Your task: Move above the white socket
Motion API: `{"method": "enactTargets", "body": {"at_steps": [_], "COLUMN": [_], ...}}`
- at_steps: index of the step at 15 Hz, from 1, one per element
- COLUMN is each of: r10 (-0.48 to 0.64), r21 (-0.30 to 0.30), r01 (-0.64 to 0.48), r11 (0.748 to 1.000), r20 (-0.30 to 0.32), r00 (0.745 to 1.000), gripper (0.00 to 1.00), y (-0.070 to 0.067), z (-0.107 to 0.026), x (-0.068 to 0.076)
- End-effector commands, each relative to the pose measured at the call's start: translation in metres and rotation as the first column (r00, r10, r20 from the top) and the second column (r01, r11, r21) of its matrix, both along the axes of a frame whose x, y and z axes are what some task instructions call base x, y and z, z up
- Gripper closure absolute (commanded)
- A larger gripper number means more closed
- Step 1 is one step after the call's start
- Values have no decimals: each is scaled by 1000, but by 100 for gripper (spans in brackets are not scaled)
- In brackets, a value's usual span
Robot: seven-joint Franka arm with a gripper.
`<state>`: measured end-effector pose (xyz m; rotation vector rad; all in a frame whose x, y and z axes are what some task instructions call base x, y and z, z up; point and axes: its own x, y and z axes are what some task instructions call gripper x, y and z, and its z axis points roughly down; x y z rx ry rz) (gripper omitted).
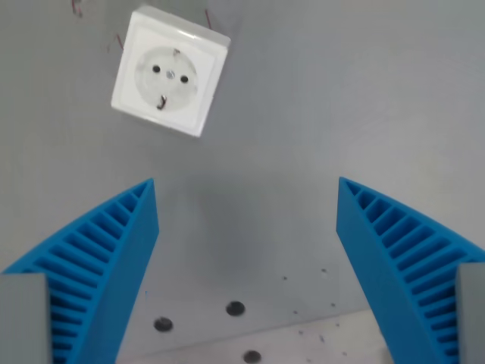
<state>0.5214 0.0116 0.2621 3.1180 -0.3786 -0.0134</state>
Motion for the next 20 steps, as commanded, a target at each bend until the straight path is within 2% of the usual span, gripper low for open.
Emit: {"method": "enactTargets", "body": {"at_steps": [1, 12, 20], "r10": [-228, -338, -354], "r21": [-6, -21, -44], "r01": [228, 338, 354], "r11": [974, 941, 934], "r20": [56, 34, 21], "r00": [972, 941, 935], "gripper": [0, 0, 0], "y": [8, 25, 34], "z": [-13, -56, -76], "x": [6, 27, 38]}}
